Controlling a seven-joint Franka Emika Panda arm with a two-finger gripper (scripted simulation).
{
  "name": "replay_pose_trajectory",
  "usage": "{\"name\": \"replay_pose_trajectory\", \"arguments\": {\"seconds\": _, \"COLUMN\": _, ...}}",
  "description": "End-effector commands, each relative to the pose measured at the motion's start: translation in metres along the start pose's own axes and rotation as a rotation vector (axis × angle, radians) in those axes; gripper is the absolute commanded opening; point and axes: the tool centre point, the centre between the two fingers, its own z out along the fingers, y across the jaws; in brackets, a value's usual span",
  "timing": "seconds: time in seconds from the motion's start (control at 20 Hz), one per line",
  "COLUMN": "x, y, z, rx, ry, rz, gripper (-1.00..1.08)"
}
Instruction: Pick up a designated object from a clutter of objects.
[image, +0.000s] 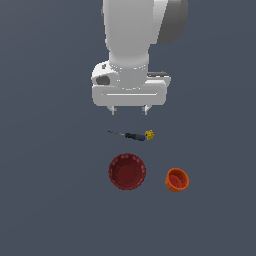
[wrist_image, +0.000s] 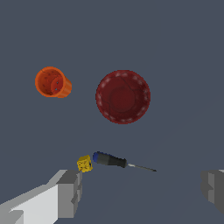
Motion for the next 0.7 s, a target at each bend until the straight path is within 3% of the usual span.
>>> {"name": "replay_pose_trajectory", "arguments": {"seconds": 0.0, "x": 0.0, "y": 0.0, "z": 0.0, "rx": 0.0, "ry": 0.0, "rz": 0.0, "gripper": 1.0}}
{"name": "replay_pose_trajectory", "arguments": {"seconds": 0.4, "x": 0.005, "y": -0.034, "z": -0.008, "rx": 0.021, "ry": 0.023, "rz": -0.046, "gripper": 1.0}}
{"name": "replay_pose_trajectory", "arguments": {"seconds": 0.65, "x": 0.005, "y": -0.035, "z": -0.009, "rx": 0.022, "ry": 0.024, "rz": -0.047, "gripper": 1.0}}
